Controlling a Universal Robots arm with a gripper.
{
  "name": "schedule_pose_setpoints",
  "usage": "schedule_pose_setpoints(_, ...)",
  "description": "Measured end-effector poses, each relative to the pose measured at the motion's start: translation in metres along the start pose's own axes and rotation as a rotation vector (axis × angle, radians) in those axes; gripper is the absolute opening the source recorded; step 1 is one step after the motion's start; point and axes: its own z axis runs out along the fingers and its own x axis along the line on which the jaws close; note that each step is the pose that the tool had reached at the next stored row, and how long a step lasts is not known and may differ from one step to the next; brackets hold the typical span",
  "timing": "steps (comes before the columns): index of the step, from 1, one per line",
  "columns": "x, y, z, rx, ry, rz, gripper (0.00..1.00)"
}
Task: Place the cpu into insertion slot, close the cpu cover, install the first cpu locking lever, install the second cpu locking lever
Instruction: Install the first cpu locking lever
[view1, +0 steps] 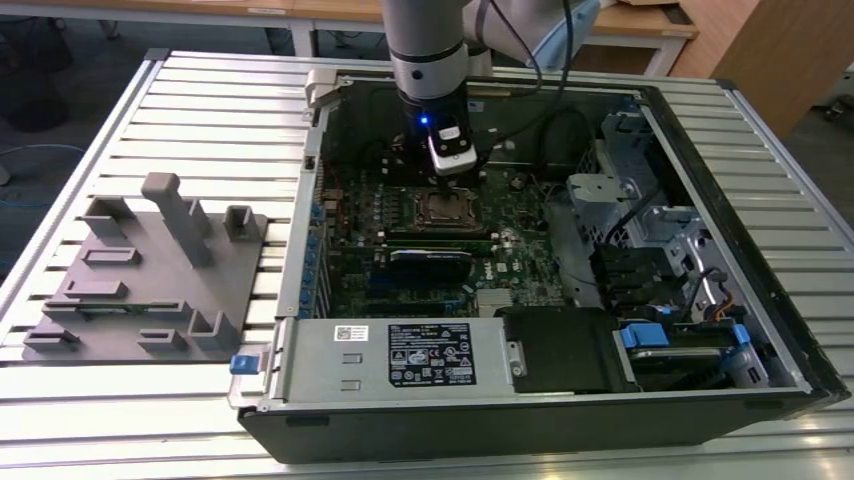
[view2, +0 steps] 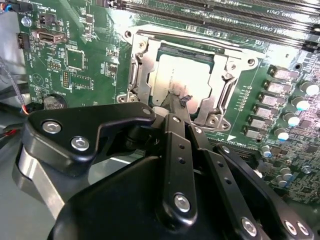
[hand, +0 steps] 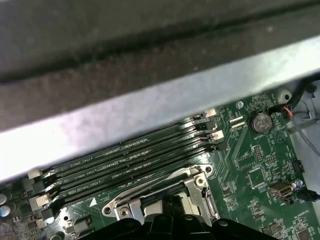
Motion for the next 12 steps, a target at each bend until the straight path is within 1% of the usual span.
schedule_pose_setpoints(3,-0.0002,0.0000,-0.0007,0.0007,0.0014,0.000,0.11)
schedule_pose_setpoints(7,-0.0014,0.0005,-0.0071,0.0005,0.0013,0.000,0.11)
schedule_pose_setpoints(10,-0.0018,0.0007,-0.0073,0.0000,0.0012,0.000,0.11)
schedule_pose_setpoints(12,-0.0023,0.0008,-0.0073,0.0016,0.0017,0.002,0.11)
